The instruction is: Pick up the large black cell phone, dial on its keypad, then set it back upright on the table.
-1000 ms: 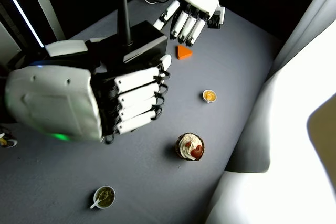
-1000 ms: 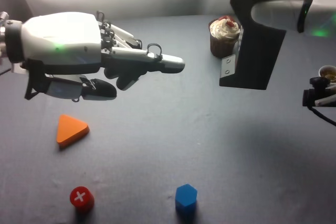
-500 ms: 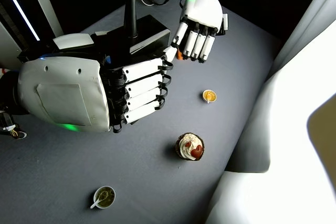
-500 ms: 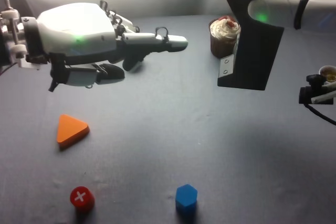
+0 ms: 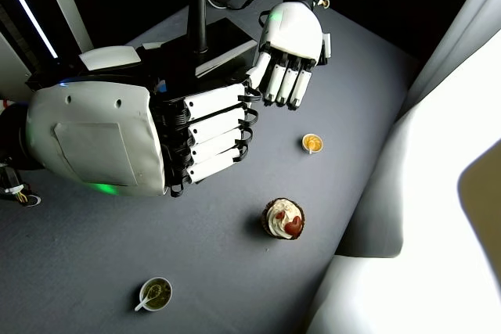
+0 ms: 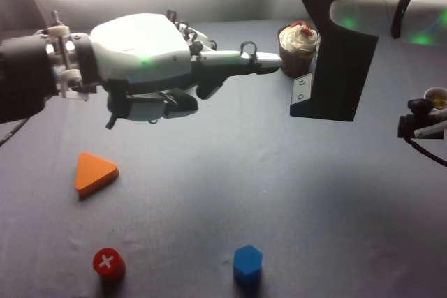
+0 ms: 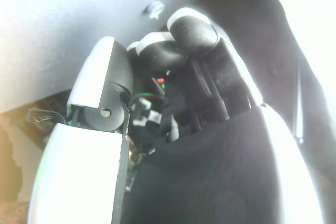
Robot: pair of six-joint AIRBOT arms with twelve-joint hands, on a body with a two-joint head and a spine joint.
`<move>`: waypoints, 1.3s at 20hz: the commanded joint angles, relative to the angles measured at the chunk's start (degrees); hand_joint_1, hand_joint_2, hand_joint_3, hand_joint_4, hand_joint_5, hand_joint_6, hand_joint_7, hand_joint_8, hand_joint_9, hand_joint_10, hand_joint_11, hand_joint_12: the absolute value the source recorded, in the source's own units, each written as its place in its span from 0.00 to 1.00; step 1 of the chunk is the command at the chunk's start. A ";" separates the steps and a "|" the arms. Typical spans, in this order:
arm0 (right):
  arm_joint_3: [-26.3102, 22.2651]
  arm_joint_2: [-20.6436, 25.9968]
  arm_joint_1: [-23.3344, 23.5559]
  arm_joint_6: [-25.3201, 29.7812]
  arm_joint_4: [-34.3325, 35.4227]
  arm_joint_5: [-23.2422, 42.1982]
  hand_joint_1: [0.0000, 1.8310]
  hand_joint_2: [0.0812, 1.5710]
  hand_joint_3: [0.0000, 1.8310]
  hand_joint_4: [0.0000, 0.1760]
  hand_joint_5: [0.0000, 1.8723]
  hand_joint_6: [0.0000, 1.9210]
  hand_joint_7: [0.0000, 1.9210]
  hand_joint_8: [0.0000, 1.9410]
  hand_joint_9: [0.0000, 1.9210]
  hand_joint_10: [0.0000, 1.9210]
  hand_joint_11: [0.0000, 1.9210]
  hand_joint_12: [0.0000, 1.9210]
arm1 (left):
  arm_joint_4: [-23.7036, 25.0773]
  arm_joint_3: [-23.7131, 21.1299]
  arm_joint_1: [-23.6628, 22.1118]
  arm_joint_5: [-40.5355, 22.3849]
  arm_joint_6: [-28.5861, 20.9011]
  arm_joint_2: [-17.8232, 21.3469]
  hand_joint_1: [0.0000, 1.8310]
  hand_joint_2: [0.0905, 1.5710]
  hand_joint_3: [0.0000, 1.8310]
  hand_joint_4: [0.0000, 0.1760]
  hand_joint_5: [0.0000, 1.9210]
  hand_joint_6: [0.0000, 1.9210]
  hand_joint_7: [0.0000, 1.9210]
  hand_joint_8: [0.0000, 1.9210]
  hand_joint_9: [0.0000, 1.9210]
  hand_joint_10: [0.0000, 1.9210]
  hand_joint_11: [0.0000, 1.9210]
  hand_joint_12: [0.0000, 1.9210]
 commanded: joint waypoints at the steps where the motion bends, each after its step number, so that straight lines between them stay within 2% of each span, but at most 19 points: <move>1: -0.14 0.66 1.04 1.14 0.05 8.29 0.75 0.72 0.00 0.00 0.48 0.48 0.44 0.59 0.47 0.71 0.47 0.78 | -3.92 -0.15 -1.96 -3.56 0.34 -0.42 0.70 0.83 0.00 0.86 0.00 0.00 0.31 0.87 0.40 1.00 0.30 1.00; 7: -0.21 0.67 1.03 1.13 0.07 8.43 0.75 0.71 0.00 0.00 0.48 0.50 0.46 0.56 0.48 0.69 0.46 0.77 | -3.90 -1.37 -4.27 -1.68 0.66 -2.80 0.70 0.83 0.00 0.92 0.00 0.00 0.31 0.88 0.42 1.00 0.33 1.00; 9: -0.28 0.68 1.02 1.13 0.08 8.46 0.75 0.71 0.00 0.00 0.48 0.50 0.47 0.53 0.48 0.70 0.45 0.78 | -3.87 -2.57 -5.04 -0.80 0.76 -3.17 0.71 0.83 0.00 0.89 0.00 0.00 0.32 0.86 0.42 1.00 0.34 1.00; 11: -0.38 0.72 1.03 1.12 0.08 8.47 0.75 0.71 0.00 0.00 0.48 0.49 0.45 0.57 0.47 0.72 0.47 0.80 | -3.82 -3.54 -5.20 -0.74 0.78 -3.21 0.71 0.83 0.00 0.88 0.00 0.00 0.31 0.87 0.41 1.00 0.33 1.00; 12: -0.43 0.80 1.03 1.12 0.08 8.53 0.69 0.71 0.00 0.00 0.51 0.47 0.47 0.64 0.48 0.69 0.48 0.81 | -3.63 -3.69 -5.18 -0.84 0.67 -3.05 0.70 0.83 0.00 0.86 0.00 0.00 0.31 0.87 0.41 1.00 0.33 1.00; 13: -0.44 0.81 1.03 1.11 0.08 8.63 0.74 0.71 0.00 0.00 0.53 0.39 0.46 0.62 0.48 0.73 0.47 0.81 | -3.40 -3.71 -5.13 -0.90 0.53 -2.64 0.70 0.83 0.00 0.86 0.00 0.00 0.31 0.88 0.41 1.00 0.33 1.00; 14: -0.44 0.81 1.03 1.11 0.08 8.65 0.75 0.71 0.00 0.00 0.53 0.39 0.46 0.61 0.48 0.73 0.47 0.82 | -3.05 -3.70 -4.97 -0.78 0.48 -2.02 0.71 0.83 0.00 0.84 0.00 0.00 0.31 0.87 0.41 1.00 0.34 1.00; 16: -0.52 0.84 1.03 1.11 0.08 8.65 0.75 0.70 0.00 0.00 0.53 0.41 0.47 0.57 0.49 0.71 0.47 0.81 | -2.86 -3.58 -4.30 -0.61 0.40 -0.58 0.71 0.83 0.00 0.85 0.00 0.00 0.31 0.86 0.41 1.00 0.33 1.00; 17: -0.62 0.87 1.03 1.11 0.08 8.66 0.75 0.71 0.00 0.00 0.49 0.47 0.45 0.59 0.47 0.72 0.47 0.80 | -2.86 -3.45 -3.48 -0.62 0.13 0.50 0.71 0.83 0.00 0.86 0.00 0.00 0.32 0.86 0.41 1.00 0.32 1.00; 21: -1.20 1.00 1.03 1.02 0.08 8.73 0.75 0.70 0.00 0.00 0.53 0.40 0.46 0.58 0.49 0.71 0.47 0.80 | -2.92 -3.37 -1.76 -0.94 0.09 2.93 0.71 0.83 0.00 0.86 0.00 0.00 0.32 0.86 0.42 1.00 0.33 1.00; 22: -1.25 0.97 1.03 1.00 0.08 8.73 0.75 0.71 0.00 0.00 0.49 0.46 0.44 0.59 0.47 0.72 0.47 0.79 | -3.01 -3.37 -1.55 -0.92 -0.03 3.15 0.71 0.83 0.00 0.88 0.00 0.00 0.32 0.86 0.42 1.00 0.32 1.00; 26: -1.12 0.94 1.03 0.99 0.09 8.76 0.75 0.71 0.00 0.00 0.49 0.50 0.44 0.59 0.48 0.70 0.46 0.75 | -4.95 -3.52 -1.66 -0.94 0.37 2.36 0.70 0.83 0.00 0.86 0.00 0.00 0.31 0.87 0.41 1.00 0.33 1.00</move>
